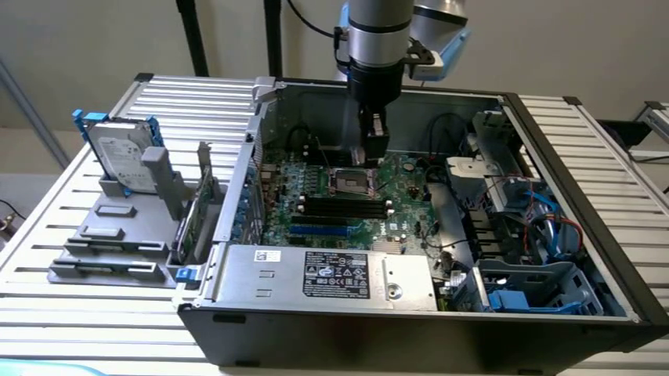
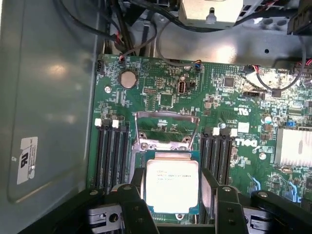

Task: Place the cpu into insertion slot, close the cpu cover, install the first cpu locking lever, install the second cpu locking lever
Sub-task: 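Place the cpu into insertion slot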

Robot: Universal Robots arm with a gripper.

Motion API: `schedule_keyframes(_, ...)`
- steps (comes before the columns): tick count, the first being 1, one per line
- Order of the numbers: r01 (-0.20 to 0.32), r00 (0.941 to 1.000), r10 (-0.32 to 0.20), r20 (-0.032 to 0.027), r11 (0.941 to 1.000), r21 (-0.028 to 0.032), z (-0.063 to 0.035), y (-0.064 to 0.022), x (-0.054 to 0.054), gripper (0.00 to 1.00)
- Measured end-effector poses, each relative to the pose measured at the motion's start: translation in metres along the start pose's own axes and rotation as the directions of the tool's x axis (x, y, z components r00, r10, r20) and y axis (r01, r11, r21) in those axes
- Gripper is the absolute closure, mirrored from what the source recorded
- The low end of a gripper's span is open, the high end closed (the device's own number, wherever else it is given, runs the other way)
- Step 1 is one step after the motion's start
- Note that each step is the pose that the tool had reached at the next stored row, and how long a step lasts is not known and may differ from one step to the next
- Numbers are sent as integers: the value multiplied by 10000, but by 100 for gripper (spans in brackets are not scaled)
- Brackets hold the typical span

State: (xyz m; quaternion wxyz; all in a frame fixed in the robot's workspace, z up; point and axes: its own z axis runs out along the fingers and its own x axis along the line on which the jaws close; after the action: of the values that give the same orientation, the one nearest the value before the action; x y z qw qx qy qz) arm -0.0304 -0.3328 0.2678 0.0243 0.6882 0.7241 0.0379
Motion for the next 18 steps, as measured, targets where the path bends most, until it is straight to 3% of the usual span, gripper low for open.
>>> schedule_keyframes(8, -44, 10000, 44, 35, 10000, 48, 89, -174, 6, 46)
schedule_keyframes(18, -237, 9997, 237, 53, 9997, 54, 270, -209, 25, 46)
